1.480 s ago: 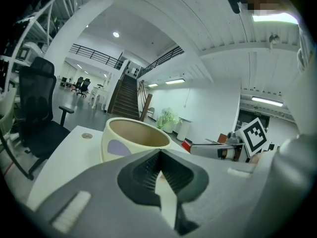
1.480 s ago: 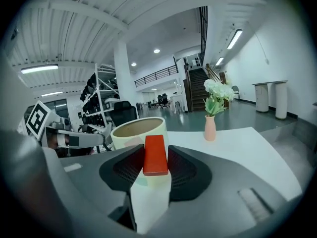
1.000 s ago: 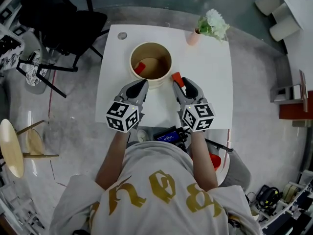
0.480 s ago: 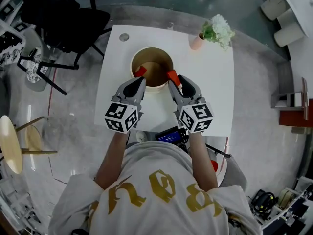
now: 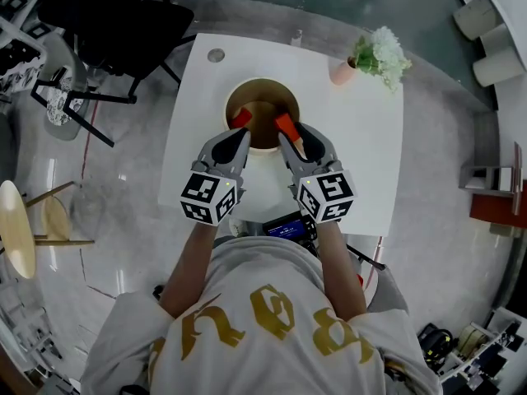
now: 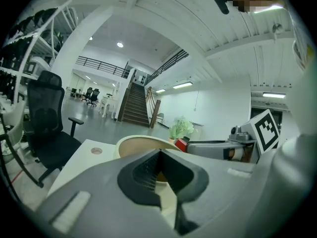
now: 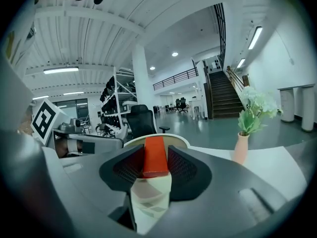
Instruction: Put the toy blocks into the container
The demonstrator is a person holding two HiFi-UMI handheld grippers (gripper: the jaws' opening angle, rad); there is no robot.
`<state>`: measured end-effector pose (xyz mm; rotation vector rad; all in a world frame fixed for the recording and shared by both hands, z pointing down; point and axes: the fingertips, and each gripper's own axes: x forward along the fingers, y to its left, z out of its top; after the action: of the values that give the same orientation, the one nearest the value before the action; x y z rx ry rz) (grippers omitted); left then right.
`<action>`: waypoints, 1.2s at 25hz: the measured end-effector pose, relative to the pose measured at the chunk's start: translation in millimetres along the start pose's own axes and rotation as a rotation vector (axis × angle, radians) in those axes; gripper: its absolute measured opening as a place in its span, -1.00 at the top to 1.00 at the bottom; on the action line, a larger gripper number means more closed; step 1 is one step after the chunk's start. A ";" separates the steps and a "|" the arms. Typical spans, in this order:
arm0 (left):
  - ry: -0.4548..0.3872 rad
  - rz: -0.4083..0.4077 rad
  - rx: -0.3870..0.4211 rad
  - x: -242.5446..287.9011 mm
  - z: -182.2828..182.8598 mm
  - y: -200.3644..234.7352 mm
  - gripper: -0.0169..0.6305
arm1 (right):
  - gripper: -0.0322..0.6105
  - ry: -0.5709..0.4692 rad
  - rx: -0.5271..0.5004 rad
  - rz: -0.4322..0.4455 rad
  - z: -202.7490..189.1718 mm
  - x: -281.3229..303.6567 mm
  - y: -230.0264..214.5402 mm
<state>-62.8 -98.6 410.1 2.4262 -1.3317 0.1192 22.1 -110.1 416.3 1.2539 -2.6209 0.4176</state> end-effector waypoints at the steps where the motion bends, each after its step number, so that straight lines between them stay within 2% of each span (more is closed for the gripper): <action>1: 0.000 0.002 -0.003 0.2 -0.2 0.7 0.94 | 0.35 0.003 -0.002 0.004 -0.2 1.5 0.3; 11: 0.016 0.019 0.000 -1.6 -7.6 3.0 0.95 | 0.34 0.044 -0.017 0.006 -11.4 15.2 4.0; 17: 0.010 0.025 -0.002 -4.6 -6.6 5.1 0.94 | 0.31 0.035 -0.017 -0.002 -11.0 11.1 2.0; 30: 0.018 -0.022 0.015 -7.5 -11.2 -9.0 0.95 | 0.36 0.005 0.014 -0.074 -15.7 -14.2 -8.4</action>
<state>-58.3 -84.2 416.2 2.4454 -1.3004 0.1452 38.4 -99.5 428.2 1.3480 -2.5618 0.4271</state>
